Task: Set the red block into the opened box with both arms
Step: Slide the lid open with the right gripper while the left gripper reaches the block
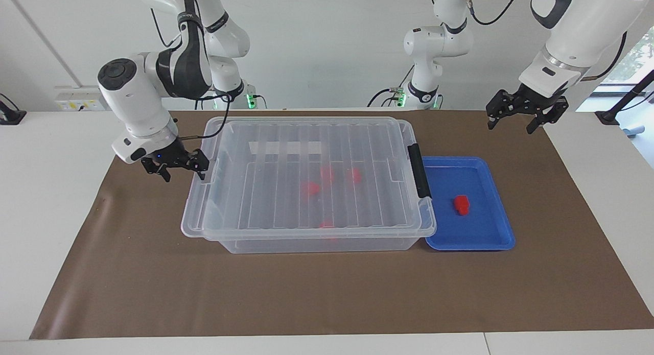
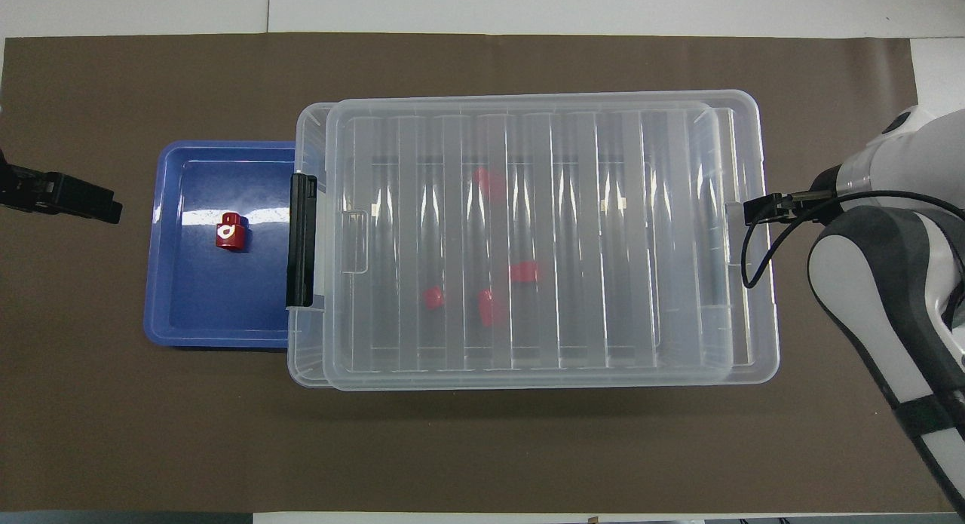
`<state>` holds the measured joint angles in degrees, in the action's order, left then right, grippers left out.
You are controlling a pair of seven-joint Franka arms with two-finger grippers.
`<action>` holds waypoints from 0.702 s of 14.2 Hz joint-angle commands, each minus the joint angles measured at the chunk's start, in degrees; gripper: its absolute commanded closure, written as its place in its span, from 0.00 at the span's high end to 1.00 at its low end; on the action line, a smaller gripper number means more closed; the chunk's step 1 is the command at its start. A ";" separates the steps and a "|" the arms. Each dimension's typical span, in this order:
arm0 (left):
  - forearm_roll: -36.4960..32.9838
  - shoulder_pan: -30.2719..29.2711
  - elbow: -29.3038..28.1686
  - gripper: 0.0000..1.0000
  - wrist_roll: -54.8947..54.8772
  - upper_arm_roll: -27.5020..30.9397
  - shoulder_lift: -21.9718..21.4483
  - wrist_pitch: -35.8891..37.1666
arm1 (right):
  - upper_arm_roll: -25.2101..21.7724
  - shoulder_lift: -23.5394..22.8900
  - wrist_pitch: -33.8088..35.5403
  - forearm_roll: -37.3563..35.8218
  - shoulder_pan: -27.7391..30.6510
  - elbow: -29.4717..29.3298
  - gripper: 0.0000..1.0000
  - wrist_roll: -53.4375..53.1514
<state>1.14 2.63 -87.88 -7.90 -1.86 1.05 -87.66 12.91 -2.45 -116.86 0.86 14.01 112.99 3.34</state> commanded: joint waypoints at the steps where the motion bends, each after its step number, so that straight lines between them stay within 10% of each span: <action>1: -0.35 0.01 -2.64 1.00 1.39 0.11 -1.49 -3.20 | 0.36 1.57 -1.53 -0.24 2.51 2.14 1.00 3.95; 10: -0.35 -0.17 -23.02 1.00 1.57 0.11 -1.23 -26.13 | 0.27 1.05 -2.67 -0.42 8.84 1.35 1.00 15.38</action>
<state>1.14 2.60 -105.79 -7.01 -1.78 1.05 -108.66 12.82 -2.29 -118.10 0.85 21.41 113.14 16.40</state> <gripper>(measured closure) 0.000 0.000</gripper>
